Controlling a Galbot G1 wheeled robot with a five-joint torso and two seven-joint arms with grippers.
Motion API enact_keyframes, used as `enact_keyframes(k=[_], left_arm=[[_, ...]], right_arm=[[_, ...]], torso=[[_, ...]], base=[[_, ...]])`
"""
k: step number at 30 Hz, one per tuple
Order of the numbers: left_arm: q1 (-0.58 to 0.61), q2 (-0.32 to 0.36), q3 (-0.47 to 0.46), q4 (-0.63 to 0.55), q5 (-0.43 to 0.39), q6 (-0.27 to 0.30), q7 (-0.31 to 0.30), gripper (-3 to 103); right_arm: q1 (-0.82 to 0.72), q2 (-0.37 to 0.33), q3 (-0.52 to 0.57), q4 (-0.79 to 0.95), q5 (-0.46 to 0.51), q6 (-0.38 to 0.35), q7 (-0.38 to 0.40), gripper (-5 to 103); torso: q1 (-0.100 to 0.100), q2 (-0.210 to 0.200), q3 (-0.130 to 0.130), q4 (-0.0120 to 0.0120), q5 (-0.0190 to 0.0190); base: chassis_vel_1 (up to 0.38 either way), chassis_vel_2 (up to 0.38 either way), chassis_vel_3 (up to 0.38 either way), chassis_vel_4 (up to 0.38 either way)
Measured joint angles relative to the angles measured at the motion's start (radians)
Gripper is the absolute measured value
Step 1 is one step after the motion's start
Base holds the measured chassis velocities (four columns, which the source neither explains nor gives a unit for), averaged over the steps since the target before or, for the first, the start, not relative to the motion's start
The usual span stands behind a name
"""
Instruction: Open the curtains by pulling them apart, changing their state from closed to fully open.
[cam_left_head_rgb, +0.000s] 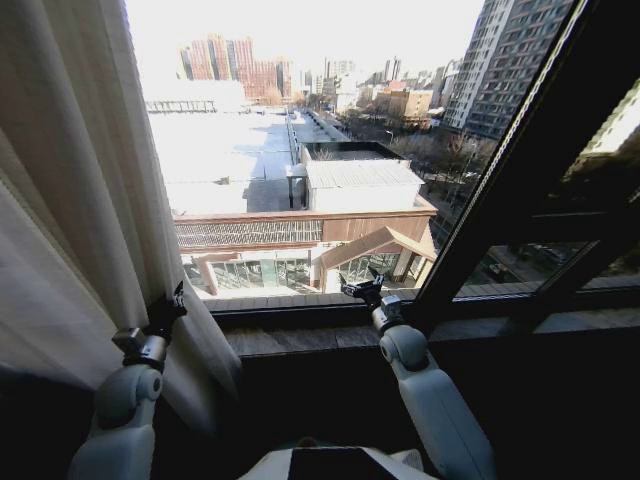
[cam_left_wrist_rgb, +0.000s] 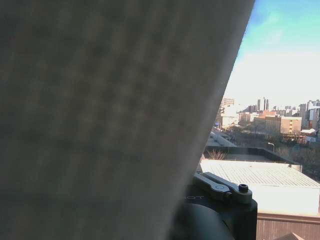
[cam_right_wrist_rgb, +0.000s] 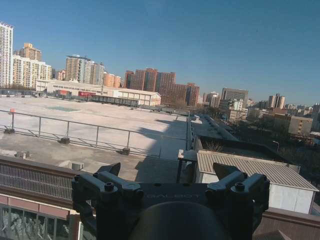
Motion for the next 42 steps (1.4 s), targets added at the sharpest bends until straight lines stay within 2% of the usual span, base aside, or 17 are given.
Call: enact_keyframes(k=[5,8,13,16,17,21,22,24,25,26,31,32,35,39,42], left_arm=[[-0.001,0.006,-0.065,0.018,-0.033,0.002,-0.040,0],[-0.009,0.000,-0.105,0.034,-0.044,0.013,-0.089,0],[-0.018,-0.001,-0.137,0.056,-0.056,0.014,-0.131,0],[-0.029,-0.001,-0.165,0.077,-0.061,0.015,-0.186,0],[-0.029,-0.001,-0.165,0.077,-0.061,0.015,-0.186,0],[-0.042,-0.002,-0.182,0.092,-0.060,0.018,-0.313,0],[-0.042,-0.002,-0.182,0.092,-0.060,0.018,-0.313,0],[-0.050,-0.003,-0.182,0.094,-0.058,0.024,-0.401,0],[-0.059,-0.003,-0.183,0.096,-0.056,0.029,-0.465,0],[-0.059,-0.003,-0.183,0.096,-0.056,0.029,-0.465,0],[-0.096,0.019,-0.203,0.134,-0.034,0.033,-0.628,0],[-0.096,0.019,-0.203,0.134,-0.034,0.033,-0.628,0],[-0.120,0.052,-0.237,0.181,-0.034,0.032,-0.707,0],[-0.140,0.088,-0.266,0.225,-0.034,0.032,-0.749,0],[-0.140,0.101,-0.273,0.229,-0.037,0.038,-0.731,0]], right_arm=[[-0.002,-0.005,0.002,-0.003,0.000,0.002,0.000,100],[0.000,-0.002,0.002,-0.007,0.000,0.003,0.000,100],[0.005,-0.002,-0.001,-0.012,0.001,0.003,0.000,100],[0.007,-0.007,-0.001,-0.020,0.003,0.004,-0.001,100],[0.007,-0.007,-0.001,-0.020,0.003,0.004,-0.001,100],[0.008,-0.008,-0.002,-0.031,0.004,0.006,-0.005,100],[0.008,-0.008,-0.002,-0.031,0.004,0.006,-0.005,100],[0.010,-0.004,-0.006,-0.037,0.004,0.009,-0.007,100],[0.010,-0.001,-0.009,-0.041,0.004,0.011,-0.009,100],[0.010,-0.001,-0.009,-0.041,0.004,0.011,-0.009,100],[0.010,0.006,-0.019,-0.048,0.004,0.019,-0.014,100],[0.010,0.006,-0.019,-0.048,0.004,0.019,-0.014,100],[0.010,0.006,-0.021,-0.049,0.003,0.019,-0.015,100],[0.010,0.008,-0.023,-0.049,0.003,0.019,-0.015,100],[0.010,0.011,-0.024,-0.051,0.003,0.019,-0.015,100]], torso=[[0.000,0.000,0.000,-0.0001,-0.0001],[0.000,0.000,0.000,-0.0002,0.0002],[0.000,0.000,0.000,-0.0001,0.0000],[0.000,0.000,0.000,-0.0002,0.0000],[0.000,0.000,0.000,-0.0002,0.0000],[0.000,0.000,0.000,-0.0002,0.0000],[0.000,0.000,0.000,-0.0002,0.0000],[0.000,0.000,0.000,-0.0002,0.0000],[0.000,0.000,0.000,-0.0001,0.0000],[0.000,0.000,0.000,-0.0001,0.0000],[0.000,0.000,0.000,-0.0002,-0.0001],[0.000,0.000,0.000,-0.0002,-0.0001],[0.000,0.000,0.000,-0.0001,-0.0001],[0.000,0.000,0.000,-0.0001,-0.0001],[0.000,0.000,0.000,0.0000,-0.0002]], base=[[0.000,0.000,0.000,0.000],[0.000,0.000,0.000,0.000],[0.000,0.000,0.000,0.000],[0.000,0.000,0.000,0.000],[0.000,0.000,0.000,0.000],[0.000,0.000,0.000,0.000],[0.000,0.000,0.000,0.000],[0.000,0.000,0.000,0.000],[0.000,0.000,0.000,0.000],[0.000,0.000,0.000,0.000],[0.000,0.000,0.000,0.000],[0.000,0.000,0.000,0.000],[0.000,0.000,0.000,0.000],[0.000,0.000,0.000,0.000],[0.000,0.000,0.000,0.000]])
